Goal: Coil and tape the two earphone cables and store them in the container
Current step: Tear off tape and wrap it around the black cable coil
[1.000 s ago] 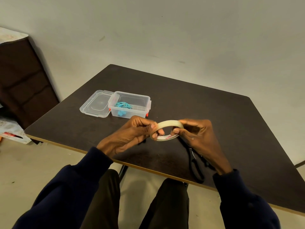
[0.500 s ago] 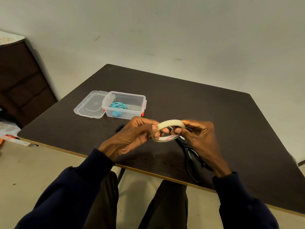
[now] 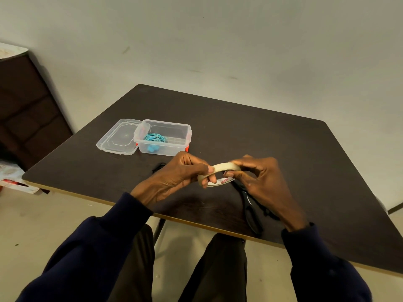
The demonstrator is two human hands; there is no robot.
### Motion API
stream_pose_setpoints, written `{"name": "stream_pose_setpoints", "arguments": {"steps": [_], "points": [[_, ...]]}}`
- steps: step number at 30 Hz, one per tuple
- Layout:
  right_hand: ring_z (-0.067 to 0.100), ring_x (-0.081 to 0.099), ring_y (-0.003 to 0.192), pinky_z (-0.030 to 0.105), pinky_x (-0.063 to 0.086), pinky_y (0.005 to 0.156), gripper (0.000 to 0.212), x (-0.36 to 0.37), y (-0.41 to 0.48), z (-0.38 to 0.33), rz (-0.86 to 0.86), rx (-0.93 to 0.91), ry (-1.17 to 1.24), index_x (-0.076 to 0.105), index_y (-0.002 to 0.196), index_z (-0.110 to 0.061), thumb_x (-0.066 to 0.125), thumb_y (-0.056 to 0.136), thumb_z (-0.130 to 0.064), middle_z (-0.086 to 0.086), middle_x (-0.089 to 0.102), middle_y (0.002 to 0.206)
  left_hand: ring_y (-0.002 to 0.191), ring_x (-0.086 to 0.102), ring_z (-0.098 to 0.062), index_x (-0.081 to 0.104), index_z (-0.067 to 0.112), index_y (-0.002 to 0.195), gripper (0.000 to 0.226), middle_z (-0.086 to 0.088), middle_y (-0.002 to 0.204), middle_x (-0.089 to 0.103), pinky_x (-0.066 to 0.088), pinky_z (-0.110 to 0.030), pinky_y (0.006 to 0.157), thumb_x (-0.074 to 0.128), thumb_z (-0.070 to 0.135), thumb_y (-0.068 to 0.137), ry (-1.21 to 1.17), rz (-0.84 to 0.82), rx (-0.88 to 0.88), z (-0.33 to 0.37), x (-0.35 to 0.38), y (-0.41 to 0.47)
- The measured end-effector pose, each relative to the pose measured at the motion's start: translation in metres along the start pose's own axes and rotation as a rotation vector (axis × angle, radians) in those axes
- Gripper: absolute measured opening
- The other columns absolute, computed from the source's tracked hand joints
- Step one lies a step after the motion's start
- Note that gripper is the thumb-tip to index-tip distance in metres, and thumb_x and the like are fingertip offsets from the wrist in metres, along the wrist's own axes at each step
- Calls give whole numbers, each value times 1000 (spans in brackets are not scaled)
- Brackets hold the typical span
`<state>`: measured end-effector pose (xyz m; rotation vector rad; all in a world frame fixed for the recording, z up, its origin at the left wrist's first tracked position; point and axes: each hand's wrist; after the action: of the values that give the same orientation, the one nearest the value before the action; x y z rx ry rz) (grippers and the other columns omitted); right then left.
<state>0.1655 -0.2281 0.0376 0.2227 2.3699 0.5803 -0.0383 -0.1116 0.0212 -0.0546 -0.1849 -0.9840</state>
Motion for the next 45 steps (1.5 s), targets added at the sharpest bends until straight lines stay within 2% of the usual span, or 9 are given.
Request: {"name": "stream_pose_setpoints", "arguments": {"steps": [4, 9, 13, 17, 24, 31, 36, 42, 45], "points": [[13, 67, 80, 33, 55, 69, 24, 1, 3, -6, -15, -60, -97, 78, 109, -12, 79, 85, -14, -6, 74, 89, 64, 63, -15, 77, 2, 81, 17, -11, 76, 74, 53, -19, 67, 70, 16, 88, 110, 15, 5, 3, 0, -2], [9, 61, 75, 21, 49, 62, 36, 7, 8, -16, -107, -150, -239, 74, 116, -22, 75, 86, -2, -32, 59, 89, 60, 62, -7, 77, 10, 78, 20, -6, 72, 74, 51, -16, 63, 69, 28, 81, 260, 60, 27, 7, 7, -5], [6, 60, 75, 16, 48, 65, 41, 12, 10, -20, -131, -213, -327, 70, 124, -20, 77, 86, -9, -11, 71, 94, 59, 60, -9, 77, 6, 79, 25, -6, 70, 73, 51, -18, 62, 70, 31, 80, 246, 83, 55, 9, 10, -7], [0, 70, 97, 16, 54, 91, 57, 12, 9, -21, -77, -115, -199, 60, 134, -12, 81, 81, -14, -2, 76, 105, 77, 60, -28, 74, -7, 90, 34, -28, 90, 71, 53, -19, 69, 69, 26, 83, 157, 63, 30, 8, 4, -8], [28, 75, 84, 36, 62, 76, 27, 6, -5, -12, 39, 120, 286, 69, 101, 3, 80, 78, -6, 13, 76, 93, 86, 60, -22, 80, 12, 92, 21, -11, 92, 73, 54, -25, 79, 60, 18, 88, 5, -71, -2, 9, -6, -15], [12, 73, 87, 25, 60, 78, 22, 10, -5, -19, 30, 38, 171, 72, 96, -16, 79, 77, -25, -3, 74, 95, 62, 64, -10, 78, 4, 83, 17, -12, 77, 73, 54, -17, 61, 65, 16, 82, -15, 68, 40, -1, -1, -8], [8, 71, 90, 22, 58, 81, 21, 7, -1, -17, 0, -35, 45, 75, 97, -4, 82, 80, -14, -5, 74, 96, 61, 63, -10, 70, -15, 89, 34, -10, 71, 71, 52, -15, 62, 75, 19, 83, 107, 95, 55, -2, -2, -3], [4, 70, 89, 15, 55, 81, 19, 5, 1, -19, -37, -80, -65, 76, 97, -6, 83, 80, -11, -5, 73, 94, 60, 64, -9, 71, -12, 87, 40, -6, 68, 72, 51, -14, 63, 71, 25, 74, 208, 97, 55, 2, 1, -2], [7, 70, 86, 20, 57, 77, 19, 7, 2, -23, -63, -90, -87, 76, 97, -9, 83, 80, -12, -4, 75, 93, 65, 62, -19, 74, -5, 80, 31, -13, 72, 72, 52, -17, 63, 72, 26, 75, 260, 87, 69, 3, 4, -4]]}}
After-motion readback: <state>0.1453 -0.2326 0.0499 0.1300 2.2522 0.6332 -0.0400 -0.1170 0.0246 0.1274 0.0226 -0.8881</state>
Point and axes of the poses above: each hand's wrist, its own y-axis towards the middle knuckle, its own x-axis out of the palm, z = x × y
